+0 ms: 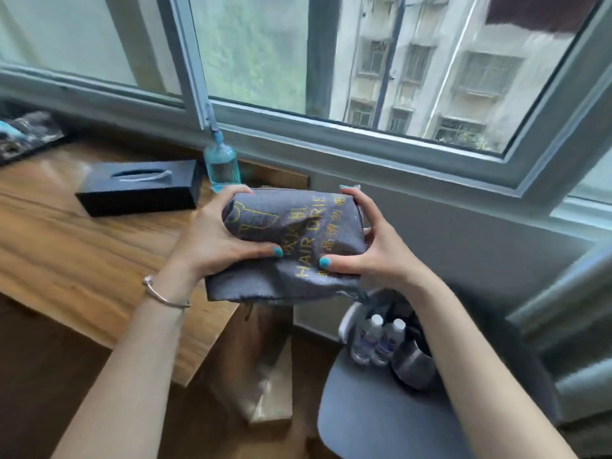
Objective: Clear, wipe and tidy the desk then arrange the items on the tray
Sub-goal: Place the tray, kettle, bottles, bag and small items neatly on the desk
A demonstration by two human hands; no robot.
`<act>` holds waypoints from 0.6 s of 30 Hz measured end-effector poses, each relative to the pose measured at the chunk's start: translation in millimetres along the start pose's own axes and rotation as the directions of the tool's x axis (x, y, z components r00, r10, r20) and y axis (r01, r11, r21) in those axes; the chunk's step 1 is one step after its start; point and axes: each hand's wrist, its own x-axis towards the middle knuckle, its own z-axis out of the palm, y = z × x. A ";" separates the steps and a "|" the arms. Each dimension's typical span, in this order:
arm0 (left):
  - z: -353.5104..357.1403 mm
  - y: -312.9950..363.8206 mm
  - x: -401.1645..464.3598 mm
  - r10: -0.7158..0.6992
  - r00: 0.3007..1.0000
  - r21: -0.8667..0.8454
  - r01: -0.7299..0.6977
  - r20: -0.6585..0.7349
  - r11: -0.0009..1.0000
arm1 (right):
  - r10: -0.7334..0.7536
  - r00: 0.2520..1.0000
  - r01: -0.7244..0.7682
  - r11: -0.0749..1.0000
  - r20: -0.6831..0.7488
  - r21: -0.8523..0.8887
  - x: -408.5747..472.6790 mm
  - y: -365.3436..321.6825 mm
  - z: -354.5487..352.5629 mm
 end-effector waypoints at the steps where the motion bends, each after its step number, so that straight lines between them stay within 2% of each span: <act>1: -18.6 -12.5 3.5 -0.003 0.999 0.008 0.003 -0.035 1.000 | -0.013 0.999 0.013 1.000 0.030 0.002 17.4 -4.6 14.6; 4: -64.5 -50.6 13.0 -0.007 0.994 0.041 0.012 -0.107 0.999 | -0.041 0.992 0.040 0.999 0.123 0.007 69.3 -15.0 55.3; 9: -110.1 -125.4 36.6 -0.146 0.972 -0.017 0.146 -0.182 0.989 | 0.017 0.974 -0.019 1.000 0.226 0.007 146.9 -8.1 119.2; 15: -116.1 -203.3 46.0 -0.284 0.955 -0.057 0.280 -0.086 0.958 | 0.202 0.956 -0.181 0.977 0.213 -0.115 195.7 37.1 168.9; 18: -105.4 -228.8 37.3 -0.376 0.926 0.050 0.377 -0.032 0.925 | 0.269 0.939 -0.228 0.953 0.213 -0.199 198.7 64.7 183.7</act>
